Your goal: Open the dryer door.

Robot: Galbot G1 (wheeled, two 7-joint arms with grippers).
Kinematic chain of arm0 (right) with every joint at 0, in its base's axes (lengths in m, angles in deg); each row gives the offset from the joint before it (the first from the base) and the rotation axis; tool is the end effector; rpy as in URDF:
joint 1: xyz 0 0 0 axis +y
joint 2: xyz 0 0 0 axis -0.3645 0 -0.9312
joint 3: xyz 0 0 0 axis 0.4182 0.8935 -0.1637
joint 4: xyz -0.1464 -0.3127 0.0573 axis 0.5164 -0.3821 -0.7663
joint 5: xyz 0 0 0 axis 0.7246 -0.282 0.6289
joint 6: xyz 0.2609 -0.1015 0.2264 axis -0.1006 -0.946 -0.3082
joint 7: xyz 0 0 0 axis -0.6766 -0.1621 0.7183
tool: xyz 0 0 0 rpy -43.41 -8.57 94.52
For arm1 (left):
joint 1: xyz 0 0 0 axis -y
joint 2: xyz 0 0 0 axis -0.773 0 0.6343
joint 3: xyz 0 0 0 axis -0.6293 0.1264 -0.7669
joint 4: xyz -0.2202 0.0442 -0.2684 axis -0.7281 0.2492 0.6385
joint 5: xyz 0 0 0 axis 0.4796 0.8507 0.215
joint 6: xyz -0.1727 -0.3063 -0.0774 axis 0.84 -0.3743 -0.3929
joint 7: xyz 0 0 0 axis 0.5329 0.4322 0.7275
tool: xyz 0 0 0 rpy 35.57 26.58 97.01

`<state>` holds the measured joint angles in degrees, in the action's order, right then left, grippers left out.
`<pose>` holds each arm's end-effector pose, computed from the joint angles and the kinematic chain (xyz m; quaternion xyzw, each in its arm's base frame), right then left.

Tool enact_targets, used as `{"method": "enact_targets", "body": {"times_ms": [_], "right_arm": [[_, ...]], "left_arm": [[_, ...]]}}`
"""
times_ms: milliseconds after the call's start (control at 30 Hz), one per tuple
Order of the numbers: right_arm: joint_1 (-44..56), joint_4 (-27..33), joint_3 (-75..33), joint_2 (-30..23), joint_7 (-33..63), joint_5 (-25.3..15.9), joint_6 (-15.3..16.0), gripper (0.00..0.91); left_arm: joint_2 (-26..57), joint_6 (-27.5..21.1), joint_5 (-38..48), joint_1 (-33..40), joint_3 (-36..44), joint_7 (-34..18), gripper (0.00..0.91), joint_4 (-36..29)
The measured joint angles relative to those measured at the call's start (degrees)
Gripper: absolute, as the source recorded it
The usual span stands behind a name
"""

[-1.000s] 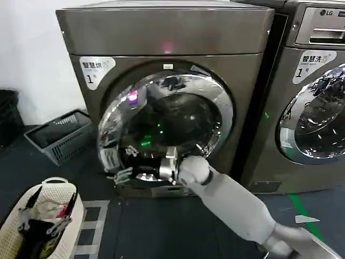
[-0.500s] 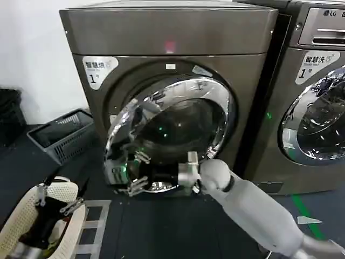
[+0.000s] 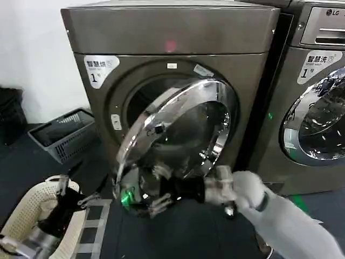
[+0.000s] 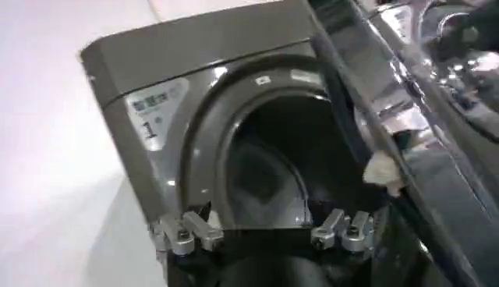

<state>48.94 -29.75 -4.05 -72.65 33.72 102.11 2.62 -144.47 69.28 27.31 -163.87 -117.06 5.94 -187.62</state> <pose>0.3485 -0.0234 -0.1288 -0.6447 0.7514 -0.0486 0.1316 0.2346 0.1442 -0.2354 0.2135 0.9351 0.2097 0.1899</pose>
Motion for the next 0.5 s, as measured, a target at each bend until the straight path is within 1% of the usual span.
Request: {"method": "enact_targets", "body": {"times_ms": [267,367,500], "right_arm": [[14.50,-3.12,-15.92,4.34,1.69,0.18,-0.44,0.907],[21.09,-4.18,-22.21,4.57,3.06,-0.34,-0.88,0.907],[30.01,-6.35,-31.75,3.35,5.17,-0.48,-1.40,0.907]], "left_arm": [[1.12,0.53,-0.29,2.55,4.37,1.23,0.907,-0.63],[1.82,0.84,0.39,3.26,5.53,1.68,0.907,-0.90],[2.94,1.03,1.70,5.08,7.58,1.95,0.907,-0.32]]}}
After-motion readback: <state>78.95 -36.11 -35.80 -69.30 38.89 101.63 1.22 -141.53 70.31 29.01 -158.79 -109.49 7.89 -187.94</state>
